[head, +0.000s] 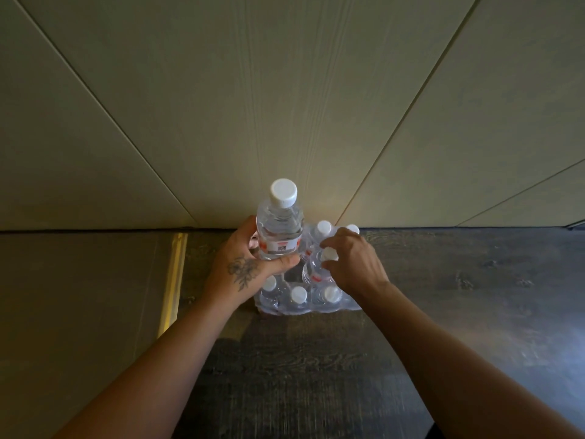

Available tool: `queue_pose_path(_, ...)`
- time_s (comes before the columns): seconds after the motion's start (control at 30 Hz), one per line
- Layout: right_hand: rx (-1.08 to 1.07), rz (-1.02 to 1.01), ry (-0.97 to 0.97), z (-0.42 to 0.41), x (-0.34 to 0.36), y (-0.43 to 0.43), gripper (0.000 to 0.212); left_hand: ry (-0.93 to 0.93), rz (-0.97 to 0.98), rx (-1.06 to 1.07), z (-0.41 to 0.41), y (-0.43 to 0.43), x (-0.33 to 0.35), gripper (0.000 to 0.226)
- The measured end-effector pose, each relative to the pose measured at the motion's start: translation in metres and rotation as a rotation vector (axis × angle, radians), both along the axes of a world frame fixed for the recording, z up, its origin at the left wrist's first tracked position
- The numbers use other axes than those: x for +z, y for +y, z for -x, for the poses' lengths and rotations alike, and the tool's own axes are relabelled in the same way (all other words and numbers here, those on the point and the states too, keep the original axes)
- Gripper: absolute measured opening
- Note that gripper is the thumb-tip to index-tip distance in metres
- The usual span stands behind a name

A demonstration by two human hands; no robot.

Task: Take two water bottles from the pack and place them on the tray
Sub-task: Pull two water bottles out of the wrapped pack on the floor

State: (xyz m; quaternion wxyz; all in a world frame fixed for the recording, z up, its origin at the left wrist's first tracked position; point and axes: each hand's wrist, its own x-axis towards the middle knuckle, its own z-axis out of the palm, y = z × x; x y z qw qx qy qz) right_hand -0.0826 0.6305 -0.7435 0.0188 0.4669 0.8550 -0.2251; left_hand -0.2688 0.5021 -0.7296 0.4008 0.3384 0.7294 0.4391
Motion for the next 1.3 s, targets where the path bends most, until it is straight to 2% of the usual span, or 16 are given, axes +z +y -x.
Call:
queue_pose_path(0.13,-0.008,-0.064,0.093,0.01,0.037,0.005,0.044,0.027,-0.006,-0.019,0.0,0.004,0.005,0.055)
queue_pose_path(0.37,-0.146,-0.132,0.379,0.009,0.133,0.023,0.036,0.033,-0.005,-0.053,0.002,0.011,0.009,0.06)
queue_pose_path(0.5,-0.15,-0.189,0.483,0.008,0.161,0.022,0.03,0.016,-0.02,-0.033,0.001,0.01,0.007,0.067)
queue_pose_path(0.77,-0.111,-0.267,0.559,0.011,0.162,0.023,0.026,-0.017,-0.012,-0.022,0.003,0.009,0.005,0.066)
queue_pose_path(1.0,-0.119,-0.225,0.551,0.009,0.144,0.031,0.03,0.008,-0.027,-0.045,0.001,0.013,0.006,0.068)
queue_pose_path(1.17,-0.084,-0.119,0.569,0.012,0.136,0.039,0.036,-0.002,-0.026,-0.035,0.004,0.014,0.004,0.069)
queue_pose_path(1.3,-0.146,0.019,0.655,0.015,0.127,0.044,0.029,-0.044,-0.043,-0.033,0.001,0.015,0.015,0.081)
